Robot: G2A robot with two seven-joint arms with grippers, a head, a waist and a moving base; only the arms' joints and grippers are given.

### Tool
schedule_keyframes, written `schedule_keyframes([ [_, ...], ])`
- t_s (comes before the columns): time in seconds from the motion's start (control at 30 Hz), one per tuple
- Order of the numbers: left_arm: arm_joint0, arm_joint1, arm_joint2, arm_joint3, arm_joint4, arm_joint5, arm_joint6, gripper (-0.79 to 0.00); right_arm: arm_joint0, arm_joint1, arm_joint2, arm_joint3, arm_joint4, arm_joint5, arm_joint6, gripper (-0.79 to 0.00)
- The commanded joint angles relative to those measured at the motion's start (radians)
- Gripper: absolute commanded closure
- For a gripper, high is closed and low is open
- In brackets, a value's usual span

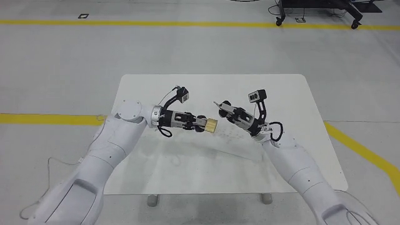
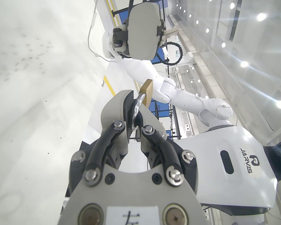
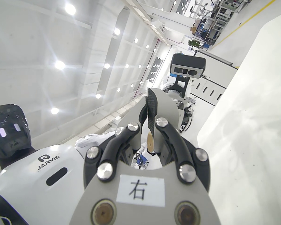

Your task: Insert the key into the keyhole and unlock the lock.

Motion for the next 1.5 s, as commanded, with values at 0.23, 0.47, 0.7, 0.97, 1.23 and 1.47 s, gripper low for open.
schedule_keyframes([
  [0.23,-0.019,-0.01,0.002,0.065,-0.044,-0.011,0.011,0.0,0.017,-0.017,-0.023,-0.016,0.095,0.091,0.127,0.0],
  [0.47,-0.041,-0.022,-0.024,0.155,-0.095,-0.009,0.097,0.0,-0.01,0.0,0.01,-0.09,0.042,0.122,0.158,0.0],
  [0.7,-0.041,-0.022,-0.024,0.155,-0.095,-0.009,0.097,0.0,-0.024,0.017,0.055,-0.092,-0.036,0.087,0.124,0.0],
  [0.97,-0.077,-0.033,0.033,0.083,0.119,0.33,0.41,0.0,-0.041,0.021,0.068,-0.116,-0.075,0.145,0.033,0.0],
  [1.23,-0.097,-0.047,0.044,0.064,0.139,0.375,0.465,0.0,-0.103,0.042,0.129,-0.244,-0.141,0.272,-0.079,0.0],
  [1.47,-0.097,-0.047,0.044,0.064,0.139,0.375,0.465,0.0,-0.103,0.042,0.129,-0.244,-0.141,0.272,-0.079,0.0],
])
